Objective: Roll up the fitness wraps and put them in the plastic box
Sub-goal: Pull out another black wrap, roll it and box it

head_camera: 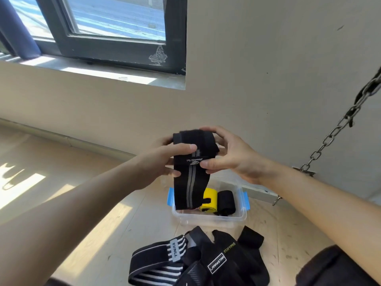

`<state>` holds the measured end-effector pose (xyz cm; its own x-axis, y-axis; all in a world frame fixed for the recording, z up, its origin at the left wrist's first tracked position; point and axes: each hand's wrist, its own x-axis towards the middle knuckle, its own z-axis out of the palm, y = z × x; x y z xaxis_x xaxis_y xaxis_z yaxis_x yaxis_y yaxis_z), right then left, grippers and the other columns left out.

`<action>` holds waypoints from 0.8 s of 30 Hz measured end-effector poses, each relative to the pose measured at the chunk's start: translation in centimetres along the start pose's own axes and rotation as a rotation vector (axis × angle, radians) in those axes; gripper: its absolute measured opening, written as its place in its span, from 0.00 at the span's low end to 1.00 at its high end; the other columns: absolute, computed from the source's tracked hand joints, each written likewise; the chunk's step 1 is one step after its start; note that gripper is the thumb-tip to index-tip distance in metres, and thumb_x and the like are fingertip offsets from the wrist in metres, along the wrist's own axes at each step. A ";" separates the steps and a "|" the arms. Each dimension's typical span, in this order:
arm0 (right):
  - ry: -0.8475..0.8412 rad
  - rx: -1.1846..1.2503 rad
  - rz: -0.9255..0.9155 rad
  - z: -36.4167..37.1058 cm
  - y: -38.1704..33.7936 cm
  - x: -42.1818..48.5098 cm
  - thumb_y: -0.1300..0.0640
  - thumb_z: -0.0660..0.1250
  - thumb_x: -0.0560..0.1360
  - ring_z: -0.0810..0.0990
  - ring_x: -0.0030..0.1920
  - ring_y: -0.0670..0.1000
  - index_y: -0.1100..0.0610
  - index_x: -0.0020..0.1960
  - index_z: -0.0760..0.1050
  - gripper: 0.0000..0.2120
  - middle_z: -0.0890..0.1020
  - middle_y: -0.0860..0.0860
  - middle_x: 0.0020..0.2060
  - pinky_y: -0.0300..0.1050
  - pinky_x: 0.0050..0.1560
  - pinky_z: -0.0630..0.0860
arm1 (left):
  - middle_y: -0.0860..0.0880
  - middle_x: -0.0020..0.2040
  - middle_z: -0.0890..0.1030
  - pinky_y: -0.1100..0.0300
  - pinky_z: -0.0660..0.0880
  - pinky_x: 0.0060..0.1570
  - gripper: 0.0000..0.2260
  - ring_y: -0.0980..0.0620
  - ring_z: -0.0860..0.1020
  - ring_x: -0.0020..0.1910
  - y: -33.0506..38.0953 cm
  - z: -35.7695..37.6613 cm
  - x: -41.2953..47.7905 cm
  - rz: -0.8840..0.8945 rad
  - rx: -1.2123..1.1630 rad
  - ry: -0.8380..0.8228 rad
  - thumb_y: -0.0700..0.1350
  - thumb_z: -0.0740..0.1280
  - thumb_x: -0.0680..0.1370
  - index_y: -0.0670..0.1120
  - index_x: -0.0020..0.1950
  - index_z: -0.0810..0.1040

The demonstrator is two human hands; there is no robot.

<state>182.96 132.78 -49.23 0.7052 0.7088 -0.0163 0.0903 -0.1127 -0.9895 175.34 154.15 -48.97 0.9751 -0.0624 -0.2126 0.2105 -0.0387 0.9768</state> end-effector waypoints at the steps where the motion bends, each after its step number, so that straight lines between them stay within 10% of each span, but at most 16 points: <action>1: -0.026 0.007 0.035 0.0 -0.1 0.0 0.65 0.76 0.73 0.84 0.57 0.56 0.48 0.72 0.70 0.32 0.78 0.52 0.64 0.58 0.50 0.84 | 0.48 0.53 0.84 0.57 0.78 0.40 0.25 0.47 0.84 0.51 0.0 -0.1 0.0 0.010 0.007 0.015 0.53 0.76 0.69 0.51 0.65 0.79; 8: -0.057 0.175 0.237 0.6 -0.8 -0.1 0.41 0.67 0.75 0.83 0.58 0.62 0.49 0.66 0.77 0.22 0.81 0.54 0.61 0.57 0.49 0.83 | 0.51 0.52 0.85 0.57 0.79 0.42 0.29 0.51 0.85 0.50 -0.3 0.1 0.0 0.139 -0.003 0.045 0.41 0.79 0.65 0.51 0.65 0.78; 14: -0.007 0.230 0.162 0.4 -0.9 0.0 0.49 0.72 0.71 0.85 0.49 0.52 0.54 0.66 0.77 0.24 0.84 0.50 0.52 0.47 0.41 0.82 | 0.50 0.60 0.82 0.53 0.82 0.45 0.35 0.50 0.85 0.53 -0.1 -0.2 0.0 0.151 0.055 0.023 0.41 0.80 0.64 0.54 0.70 0.75; 24: 0.060 0.262 0.040 -0.2 -0.5 0.2 0.60 0.74 0.71 0.84 0.57 0.56 0.55 0.68 0.73 0.26 0.82 0.53 0.56 0.50 0.47 0.83 | 0.47 0.57 0.85 0.55 0.78 0.42 0.27 0.46 0.83 0.53 0.4 -0.1 -0.5 -0.096 0.090 -0.116 0.67 0.65 0.73 0.53 0.66 0.79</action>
<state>183.18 132.82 -48.67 0.7459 0.6638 -0.0549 -0.1174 0.0499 -0.9918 174.98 154.29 -48.49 0.9352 -0.1684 -0.3114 0.2902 -0.1390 0.9468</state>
